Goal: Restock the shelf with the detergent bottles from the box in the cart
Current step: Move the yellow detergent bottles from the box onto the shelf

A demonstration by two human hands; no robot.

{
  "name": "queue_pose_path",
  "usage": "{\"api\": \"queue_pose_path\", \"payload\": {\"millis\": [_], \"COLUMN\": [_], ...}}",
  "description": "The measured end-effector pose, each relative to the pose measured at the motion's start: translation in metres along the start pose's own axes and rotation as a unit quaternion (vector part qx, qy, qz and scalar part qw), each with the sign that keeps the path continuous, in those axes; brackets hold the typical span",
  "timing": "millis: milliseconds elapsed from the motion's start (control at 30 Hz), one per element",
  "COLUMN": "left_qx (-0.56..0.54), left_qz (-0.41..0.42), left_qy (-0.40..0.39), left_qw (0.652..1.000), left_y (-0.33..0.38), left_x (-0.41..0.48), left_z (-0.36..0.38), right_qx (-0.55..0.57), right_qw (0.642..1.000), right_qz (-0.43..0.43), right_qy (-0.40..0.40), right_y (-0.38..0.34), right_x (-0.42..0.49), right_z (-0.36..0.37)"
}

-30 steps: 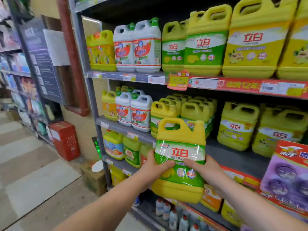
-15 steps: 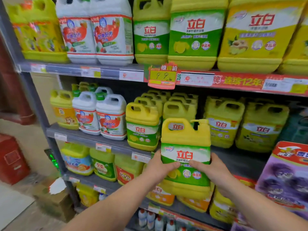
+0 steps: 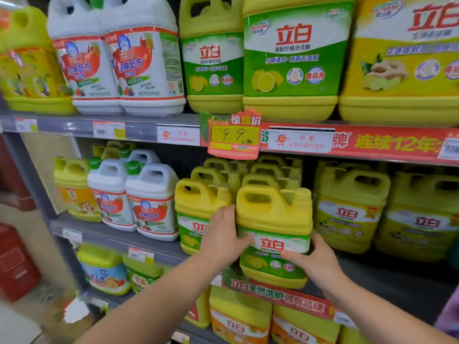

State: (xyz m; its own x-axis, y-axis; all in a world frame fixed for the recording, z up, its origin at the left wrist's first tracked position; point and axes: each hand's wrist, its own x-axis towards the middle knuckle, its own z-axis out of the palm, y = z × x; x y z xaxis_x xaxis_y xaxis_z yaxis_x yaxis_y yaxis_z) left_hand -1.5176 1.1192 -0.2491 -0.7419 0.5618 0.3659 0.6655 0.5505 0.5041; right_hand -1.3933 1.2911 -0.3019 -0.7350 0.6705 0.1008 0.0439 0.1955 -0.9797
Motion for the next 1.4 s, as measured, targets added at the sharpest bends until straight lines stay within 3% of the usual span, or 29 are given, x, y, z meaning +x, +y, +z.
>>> {"api": "queue_pose_path", "payload": {"millis": [133, 300, 433, 833, 1400], "left_qx": [0.209, 0.288, 0.272, 0.280, 0.292], "left_qz": [0.127, 0.076, 0.076, 0.133, 0.080], "left_qy": [0.126, 0.040, 0.009, 0.047, -0.028], "left_qw": [0.961, 0.954, 0.959, 0.950, 0.953], "left_y": [-0.022, -0.048, -0.058, -0.066, -0.054], "left_x": [0.020, 0.042, 0.049, 0.050, 0.048], "left_z": [-0.019, -0.021, -0.024, -0.021, -0.035], "right_qx": [0.008, -0.020, -0.081, -0.150, -0.285], "right_qw": [1.000, 1.000, 0.996, 0.987, 0.952], "right_qz": [0.006, -0.011, -0.030, -0.035, 0.105], "right_qy": [0.008, -0.002, -0.022, -0.056, -0.045], "right_y": [0.012, 0.019, 0.024, 0.025, 0.005], "right_x": [0.012, 0.020, 0.025, 0.033, 0.032], "right_z": [0.007, 0.019, 0.024, 0.025, 0.029]}}
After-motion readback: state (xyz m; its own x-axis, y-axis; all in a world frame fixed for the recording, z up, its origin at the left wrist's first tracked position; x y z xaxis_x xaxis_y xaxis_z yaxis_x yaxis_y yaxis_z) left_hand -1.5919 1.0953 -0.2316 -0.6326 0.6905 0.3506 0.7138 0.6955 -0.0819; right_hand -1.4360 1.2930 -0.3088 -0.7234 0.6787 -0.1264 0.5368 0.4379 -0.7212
